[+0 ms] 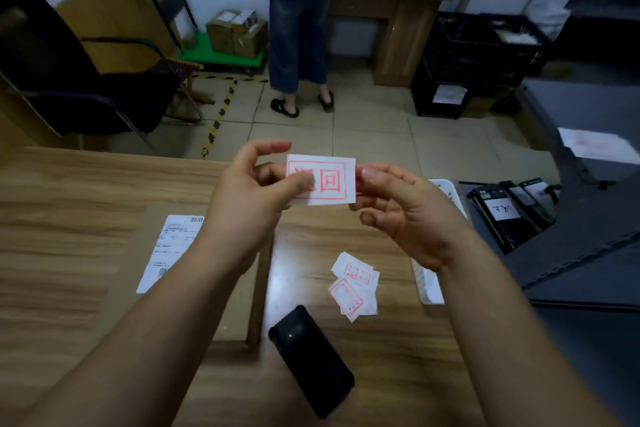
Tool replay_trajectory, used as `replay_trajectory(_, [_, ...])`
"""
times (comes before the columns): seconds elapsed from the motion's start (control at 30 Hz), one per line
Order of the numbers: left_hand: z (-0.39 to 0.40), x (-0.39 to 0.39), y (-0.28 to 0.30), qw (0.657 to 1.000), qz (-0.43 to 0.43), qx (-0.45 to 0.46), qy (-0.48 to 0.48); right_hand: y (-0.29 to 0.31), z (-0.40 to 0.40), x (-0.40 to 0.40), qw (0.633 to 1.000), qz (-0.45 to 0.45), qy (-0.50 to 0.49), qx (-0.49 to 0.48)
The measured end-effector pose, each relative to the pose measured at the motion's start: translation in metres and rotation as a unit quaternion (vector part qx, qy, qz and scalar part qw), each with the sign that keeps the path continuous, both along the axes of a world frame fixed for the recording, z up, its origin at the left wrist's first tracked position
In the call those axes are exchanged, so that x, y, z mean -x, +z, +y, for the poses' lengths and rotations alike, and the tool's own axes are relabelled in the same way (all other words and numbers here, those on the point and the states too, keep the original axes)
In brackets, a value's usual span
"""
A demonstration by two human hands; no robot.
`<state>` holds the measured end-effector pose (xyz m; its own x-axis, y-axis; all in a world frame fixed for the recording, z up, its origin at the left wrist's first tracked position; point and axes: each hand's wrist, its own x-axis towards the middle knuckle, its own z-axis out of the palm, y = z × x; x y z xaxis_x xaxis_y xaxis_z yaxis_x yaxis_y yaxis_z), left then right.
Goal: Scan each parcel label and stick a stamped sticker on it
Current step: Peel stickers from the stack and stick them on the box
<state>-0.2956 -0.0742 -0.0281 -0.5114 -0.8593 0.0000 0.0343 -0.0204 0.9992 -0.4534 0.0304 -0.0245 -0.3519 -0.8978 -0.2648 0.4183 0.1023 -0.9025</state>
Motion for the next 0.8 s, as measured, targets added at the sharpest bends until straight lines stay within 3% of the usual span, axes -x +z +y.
replay_trajectory(0.3, [0.014,-0.02,0.075,0.996,0.032,0.078,0.012,0.05,0.003,-0.023,0.998,0.026,0.003,0.058])
replay_trajectory(0.67, [0.021,-0.042,0.103,0.99,0.037,0.139,-0.001,0.088,0.008,-0.041,0.99,0.091,-0.012,0.106])
replay_trajectory(0.8, [0.02,-0.05,0.112,0.991,0.049,0.12,-0.015,0.093,0.003,-0.051,0.988,0.082,-0.053,0.12])
